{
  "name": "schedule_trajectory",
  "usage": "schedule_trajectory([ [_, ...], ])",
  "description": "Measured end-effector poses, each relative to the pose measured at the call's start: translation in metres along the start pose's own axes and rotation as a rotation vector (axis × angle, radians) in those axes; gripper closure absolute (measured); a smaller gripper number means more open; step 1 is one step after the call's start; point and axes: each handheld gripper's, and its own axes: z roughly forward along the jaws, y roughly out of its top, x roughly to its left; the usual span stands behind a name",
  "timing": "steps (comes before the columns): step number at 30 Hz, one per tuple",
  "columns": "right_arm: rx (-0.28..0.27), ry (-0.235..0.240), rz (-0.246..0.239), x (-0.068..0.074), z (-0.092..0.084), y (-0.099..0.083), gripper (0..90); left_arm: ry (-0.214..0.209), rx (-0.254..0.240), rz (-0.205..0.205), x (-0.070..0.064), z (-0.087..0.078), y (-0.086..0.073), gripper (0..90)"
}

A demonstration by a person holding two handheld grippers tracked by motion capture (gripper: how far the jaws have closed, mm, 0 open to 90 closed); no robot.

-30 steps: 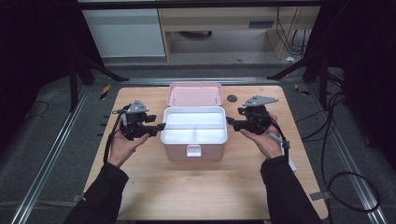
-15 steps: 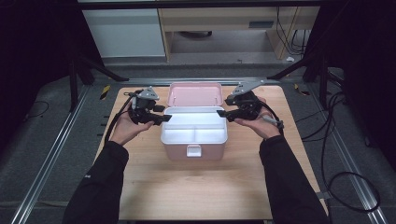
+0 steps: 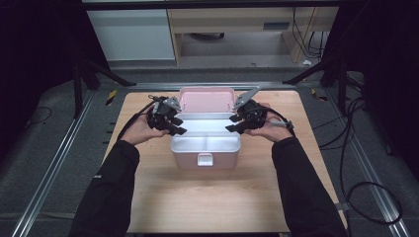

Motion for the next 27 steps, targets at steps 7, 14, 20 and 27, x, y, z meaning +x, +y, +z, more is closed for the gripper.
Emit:
schedule_trajectory([
  [7,0.119,0.038,-0.021,-0.001,0.016,-0.002,70.2,-0.047,0.056,0.007,0.007,0.008,-0.005,65.6],
  [14,0.2,0.067,-0.064,-0.002,0.029,0.003,76.5,-0.066,0.16,0.067,0.01,0.017,0.006,71.0],
  [20,0.256,0.096,-0.09,-0.005,0.032,0.008,79.9,-0.114,0.185,0.081,0.013,0.02,0.006,77.7],
  [27,0.34,0.129,-0.113,-0.007,0.035,0.017,82.7,-0.134,0.196,0.091,0.014,0.02,0.007,81.3],
])
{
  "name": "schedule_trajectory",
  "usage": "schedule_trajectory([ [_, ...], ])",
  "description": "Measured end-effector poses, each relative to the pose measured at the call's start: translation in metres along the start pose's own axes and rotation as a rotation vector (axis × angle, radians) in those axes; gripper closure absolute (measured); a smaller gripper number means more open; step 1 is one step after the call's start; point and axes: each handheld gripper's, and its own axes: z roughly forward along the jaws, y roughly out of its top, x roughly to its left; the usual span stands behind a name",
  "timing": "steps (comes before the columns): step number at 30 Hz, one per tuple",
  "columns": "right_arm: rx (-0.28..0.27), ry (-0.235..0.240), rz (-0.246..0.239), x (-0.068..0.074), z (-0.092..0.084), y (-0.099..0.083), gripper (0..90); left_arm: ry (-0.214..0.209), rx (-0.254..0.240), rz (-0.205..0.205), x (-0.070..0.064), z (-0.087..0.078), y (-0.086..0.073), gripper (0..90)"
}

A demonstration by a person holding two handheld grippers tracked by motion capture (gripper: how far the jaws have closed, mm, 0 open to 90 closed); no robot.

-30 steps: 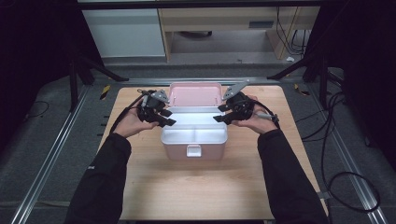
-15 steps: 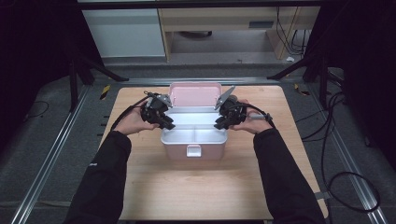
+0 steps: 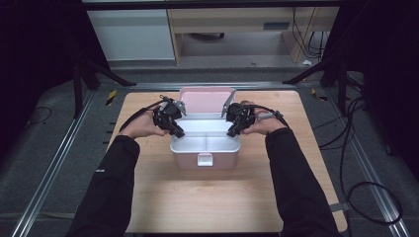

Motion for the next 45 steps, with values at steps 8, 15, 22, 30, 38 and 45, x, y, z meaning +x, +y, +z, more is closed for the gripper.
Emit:
schedule_trajectory([
  [8,0.068,0.006,-0.027,-0.001,0.0,0.008,84.2,-0.014,0.085,0.042,0.001,0.0,0.01,83.6],
  [15,0.056,-0.008,-0.037,0.001,-0.006,0.008,85.3,0.009,0.1,0.075,-0.001,-0.008,0.015,84.4],
  [22,0.028,-0.044,-0.048,0.005,-0.029,0.01,85.3,0.05,0.054,0.087,-0.011,-0.032,0.021,84.6],
  [30,0.015,-0.052,-0.064,0.028,-0.063,0.012,85.3,0.052,0.038,0.12,-0.044,-0.062,0.025,85.4],
  [38,0.026,-0.047,-0.081,0.071,-0.088,0.013,86.5,0.053,0.045,0.133,-0.081,-0.08,0.022,85.1],
  [45,0.042,-0.046,-0.096,0.105,-0.088,0.009,87.1,0.056,0.061,0.141,-0.115,-0.075,0.01,85.2],
])
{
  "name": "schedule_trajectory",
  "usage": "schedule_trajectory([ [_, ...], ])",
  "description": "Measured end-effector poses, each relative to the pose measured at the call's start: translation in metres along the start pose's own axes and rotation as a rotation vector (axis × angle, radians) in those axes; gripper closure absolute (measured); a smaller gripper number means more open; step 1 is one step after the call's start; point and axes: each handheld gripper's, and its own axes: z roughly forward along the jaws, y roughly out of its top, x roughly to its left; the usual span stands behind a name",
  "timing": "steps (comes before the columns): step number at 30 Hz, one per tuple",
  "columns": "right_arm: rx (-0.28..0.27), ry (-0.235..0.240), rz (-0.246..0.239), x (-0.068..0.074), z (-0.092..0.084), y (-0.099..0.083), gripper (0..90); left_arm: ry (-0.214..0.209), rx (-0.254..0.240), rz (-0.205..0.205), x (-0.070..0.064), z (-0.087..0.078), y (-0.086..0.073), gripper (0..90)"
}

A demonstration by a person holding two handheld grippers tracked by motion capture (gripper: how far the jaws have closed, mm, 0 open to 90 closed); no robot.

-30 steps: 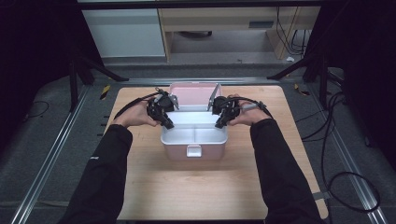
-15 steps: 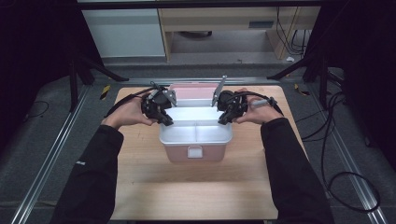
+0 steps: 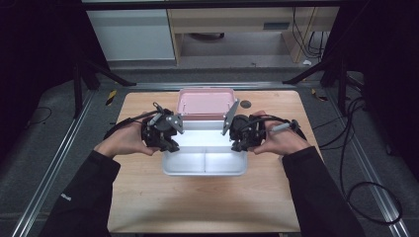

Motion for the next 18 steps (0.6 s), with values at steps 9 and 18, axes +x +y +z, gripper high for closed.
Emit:
schedule_trajectory([
  [9,0.003,0.033,-0.021,0.042,0.012,-0.004,88.4,-0.035,0.018,-0.004,-0.033,0.013,-0.012,84.9],
  [18,0.008,0.064,-0.016,0.066,0.035,-0.014,87.8,-0.039,0.053,-0.003,-0.064,0.034,-0.019,85.6],
])
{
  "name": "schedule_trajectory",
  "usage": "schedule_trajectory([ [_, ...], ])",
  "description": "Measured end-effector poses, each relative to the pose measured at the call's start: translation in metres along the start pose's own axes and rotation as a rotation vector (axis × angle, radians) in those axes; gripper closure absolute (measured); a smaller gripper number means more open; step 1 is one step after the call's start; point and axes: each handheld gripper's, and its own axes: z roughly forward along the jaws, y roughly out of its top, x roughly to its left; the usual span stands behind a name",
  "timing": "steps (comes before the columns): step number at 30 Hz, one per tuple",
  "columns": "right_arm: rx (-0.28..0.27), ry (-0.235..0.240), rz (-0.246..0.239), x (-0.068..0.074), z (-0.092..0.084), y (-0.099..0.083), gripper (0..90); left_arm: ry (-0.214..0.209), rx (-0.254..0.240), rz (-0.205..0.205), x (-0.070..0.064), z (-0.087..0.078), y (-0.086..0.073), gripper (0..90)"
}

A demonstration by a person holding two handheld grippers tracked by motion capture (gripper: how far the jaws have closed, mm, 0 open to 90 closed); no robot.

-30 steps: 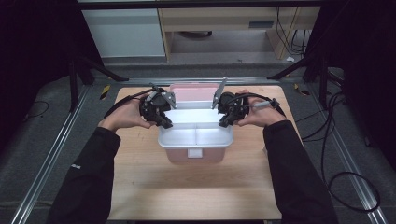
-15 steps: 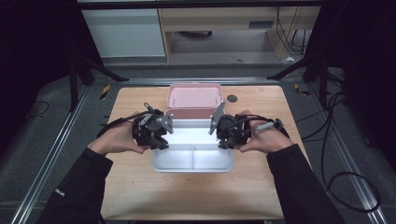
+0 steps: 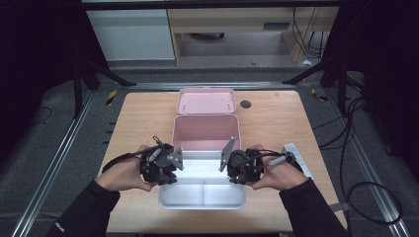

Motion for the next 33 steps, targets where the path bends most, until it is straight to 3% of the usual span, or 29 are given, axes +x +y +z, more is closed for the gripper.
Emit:
schedule_trajectory([
  [4,-0.012,0.018,0.005,0.009,0.018,-0.005,88.0,-0.023,0.012,-0.014,-0.005,0.014,-0.006,85.2],
  [12,-0.009,0.058,0.02,0.018,0.044,-0.017,87.8,-0.049,-0.01,-0.025,-0.014,0.043,-0.014,85.2],
  [25,0.01,0.052,0.086,0.002,0.098,-0.036,85.7,-0.083,-0.008,-0.082,0.005,0.107,-0.022,84.1],
  [29,0.006,0.037,0.096,-0.001,0.108,-0.037,84.9,-0.06,0.026,-0.082,0.006,0.115,-0.021,84.1],
  [33,0.014,0.032,0.099,-0.001,0.114,-0.037,84.3,-0.064,0.036,-0.087,0.005,0.121,-0.022,83.8],
])
